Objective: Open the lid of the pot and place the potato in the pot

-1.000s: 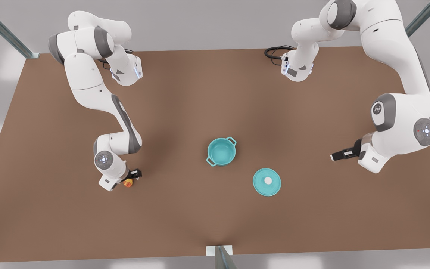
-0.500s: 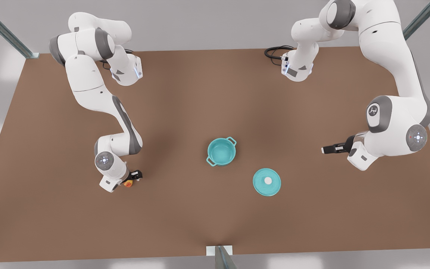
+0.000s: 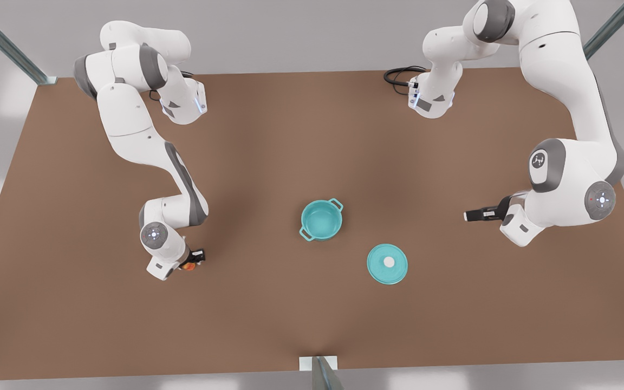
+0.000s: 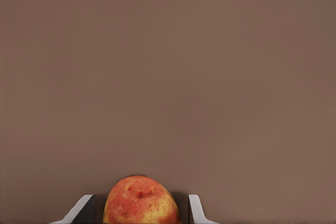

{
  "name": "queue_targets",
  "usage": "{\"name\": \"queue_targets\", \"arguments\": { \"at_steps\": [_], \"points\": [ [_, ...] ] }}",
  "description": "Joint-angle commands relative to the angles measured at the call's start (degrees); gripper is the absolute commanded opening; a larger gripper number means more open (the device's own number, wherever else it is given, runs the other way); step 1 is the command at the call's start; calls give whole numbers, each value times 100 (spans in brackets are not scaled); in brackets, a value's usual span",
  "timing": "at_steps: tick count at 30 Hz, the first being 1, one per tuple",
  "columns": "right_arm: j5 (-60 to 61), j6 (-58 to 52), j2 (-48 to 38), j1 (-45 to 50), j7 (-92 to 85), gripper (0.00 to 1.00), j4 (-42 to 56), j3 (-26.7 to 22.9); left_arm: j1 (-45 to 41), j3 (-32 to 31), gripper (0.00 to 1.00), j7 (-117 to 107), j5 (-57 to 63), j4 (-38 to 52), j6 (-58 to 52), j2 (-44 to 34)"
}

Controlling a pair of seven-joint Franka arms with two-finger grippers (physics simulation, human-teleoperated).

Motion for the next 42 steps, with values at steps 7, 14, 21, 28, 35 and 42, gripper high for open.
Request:
{"name": "queue_targets", "arguments": {
  "at_steps": [7,14,21,28,35,42],
  "points": [
    [15,-7,-12,-9,-159,59,21,-5,-2,-2,100,38,1,-4,-9,-7],
    [-11,-69,-109,-9,-167,51,38,4,-2,-2,100,38,1,-12,-26,-7],
    [-2,-429,-531,53,-246,48,38,65,24,7,100,38,10,-4,-26,-16],
    [15,-745,-847,229,-317,48,284,250,33,25,100,29,10,-47,-26,-24],
    [50,-1009,-944,378,-290,47,662,698,112,51,100,56,19,-39,-87,-33],
    [59,-1009,-970,642,-264,47,908,979,112,51,100,47,19,-48,-114,-33]
  ]
}}
